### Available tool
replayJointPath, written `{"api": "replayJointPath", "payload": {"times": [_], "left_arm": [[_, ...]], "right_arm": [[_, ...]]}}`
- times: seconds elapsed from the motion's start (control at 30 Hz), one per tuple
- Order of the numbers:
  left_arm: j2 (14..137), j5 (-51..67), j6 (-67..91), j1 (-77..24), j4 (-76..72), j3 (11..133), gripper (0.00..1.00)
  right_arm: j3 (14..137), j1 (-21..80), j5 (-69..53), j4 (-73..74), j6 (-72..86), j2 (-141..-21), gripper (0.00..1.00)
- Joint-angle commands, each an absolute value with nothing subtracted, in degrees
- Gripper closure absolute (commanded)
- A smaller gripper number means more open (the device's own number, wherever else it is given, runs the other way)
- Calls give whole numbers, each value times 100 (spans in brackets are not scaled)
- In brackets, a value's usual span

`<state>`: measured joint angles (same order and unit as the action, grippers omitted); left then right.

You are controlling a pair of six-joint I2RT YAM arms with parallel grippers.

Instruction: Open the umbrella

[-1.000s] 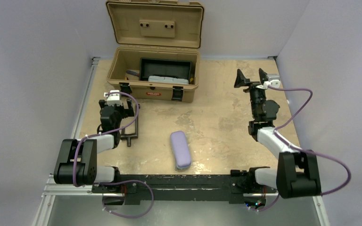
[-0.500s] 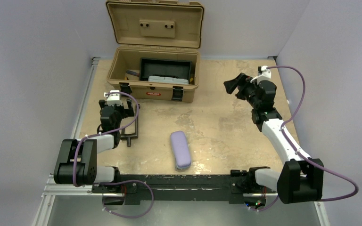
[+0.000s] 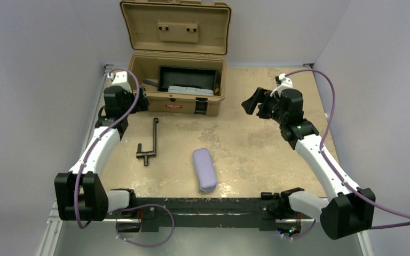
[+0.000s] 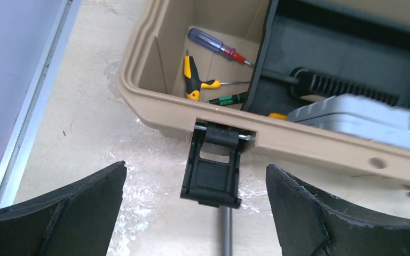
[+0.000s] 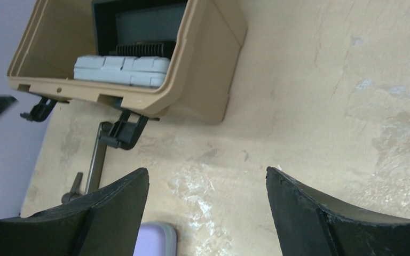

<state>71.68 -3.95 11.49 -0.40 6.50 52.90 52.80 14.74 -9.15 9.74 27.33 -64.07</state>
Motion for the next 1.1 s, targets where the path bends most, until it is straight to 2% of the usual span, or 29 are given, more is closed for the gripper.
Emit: {"api": "replayJointPath", "payload": {"times": [0.0,0.07,0.23,0.3,0.4,0.63,0.87,1.07], "left_arm": [[6551,-510,1928,-26,3270,5676,0],[6015,-486,2347,-25,3721,5708,0],[5221,-586,3599,66,5124,5641,0],[5263,86,3438,178,5238,5501,0],[4912,59,3628,141,5583,5248,0],[4231,822,3513,-172,5964,5134,0],[3844,785,3578,-944,6367,5324,0],[3541,1012,3600,-1157,6537,5309,0]], "right_arm": [[5623,1752,-712,1521,2552,-6292,17],[5668,1934,-752,1672,2605,-6313,11],[5730,2714,-843,1869,2971,-6266,10],[5720,3065,-849,1916,3146,-6270,9],[5722,3636,-661,2068,3424,-6424,7],[5423,4947,-288,1947,4116,-6984,5],[5319,5611,134,1909,4488,-7754,5],[5302,5733,450,1990,4681,-8288,4]]}}
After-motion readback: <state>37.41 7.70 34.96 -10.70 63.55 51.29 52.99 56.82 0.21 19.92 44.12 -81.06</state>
